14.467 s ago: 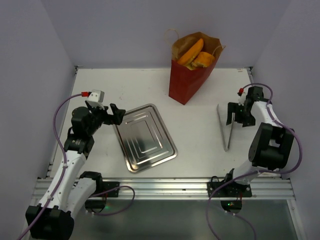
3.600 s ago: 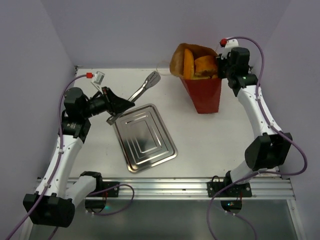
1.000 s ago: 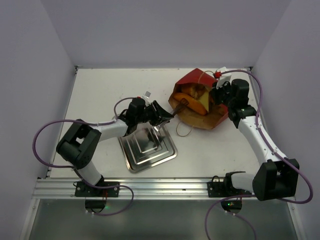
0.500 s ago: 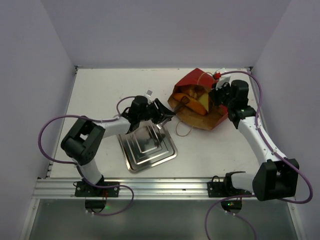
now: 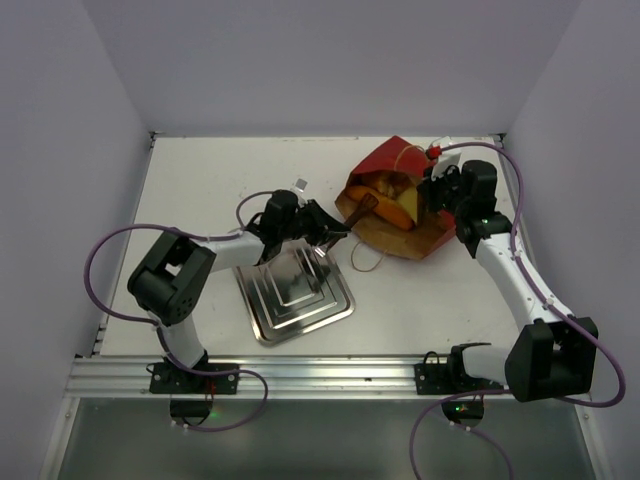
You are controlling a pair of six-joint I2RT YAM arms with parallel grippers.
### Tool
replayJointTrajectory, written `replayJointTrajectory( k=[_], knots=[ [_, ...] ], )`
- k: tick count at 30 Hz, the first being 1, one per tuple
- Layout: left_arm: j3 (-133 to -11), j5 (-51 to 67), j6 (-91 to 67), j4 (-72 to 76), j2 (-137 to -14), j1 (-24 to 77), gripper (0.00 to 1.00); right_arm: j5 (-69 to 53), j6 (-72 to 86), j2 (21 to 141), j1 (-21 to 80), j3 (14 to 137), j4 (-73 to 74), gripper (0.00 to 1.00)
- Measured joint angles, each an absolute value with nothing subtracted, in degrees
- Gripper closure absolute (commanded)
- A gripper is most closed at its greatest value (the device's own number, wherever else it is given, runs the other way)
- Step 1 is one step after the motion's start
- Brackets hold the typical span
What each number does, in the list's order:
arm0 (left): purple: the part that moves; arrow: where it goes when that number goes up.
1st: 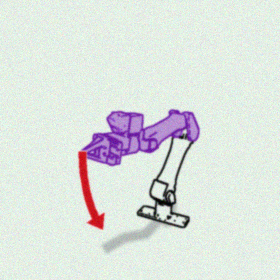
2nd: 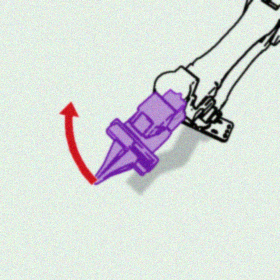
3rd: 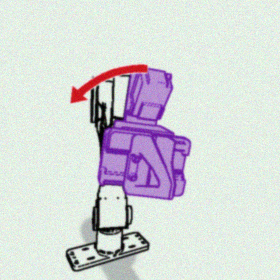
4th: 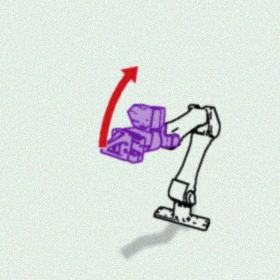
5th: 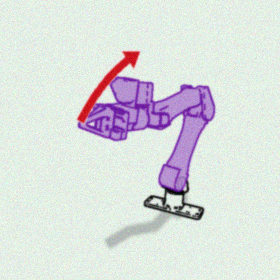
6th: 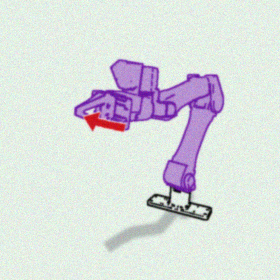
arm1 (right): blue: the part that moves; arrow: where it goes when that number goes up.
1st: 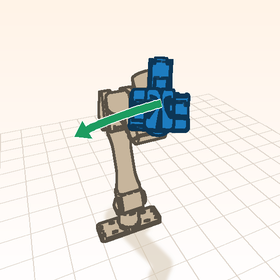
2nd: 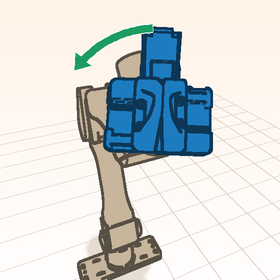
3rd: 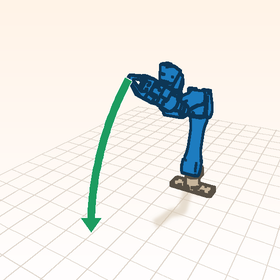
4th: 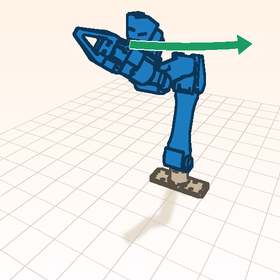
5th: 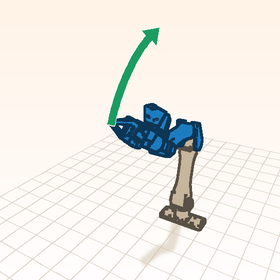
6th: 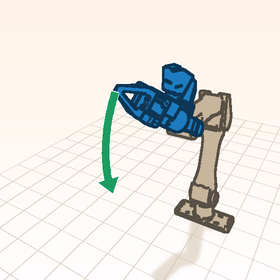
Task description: Take the fake bread out of the paper bag
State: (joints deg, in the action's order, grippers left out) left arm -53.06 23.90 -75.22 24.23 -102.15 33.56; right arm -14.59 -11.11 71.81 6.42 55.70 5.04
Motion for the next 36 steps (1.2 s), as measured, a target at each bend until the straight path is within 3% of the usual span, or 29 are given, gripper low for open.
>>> replayJointTrajectory(
  k=[2,28,36],
  knots=[
    [-53.1,24.1,-74.8,24.4,-102.1,33.6,1.0,-14.6,-11.1,71.8,6.4,55.6,5.0,1.0],
    [-43.0,30.2,-72.3,24.4,-86.0,35.1,1.0,-14.0,-11.1,70.8,6.4,54.8,4.6,1.0],
    [-41.3,33.8,-64.6,10.6,-72.1,35.4,1.0,-13.2,-11.1,70.7,6.4,54.8,4.2,1.0]
  ],
)
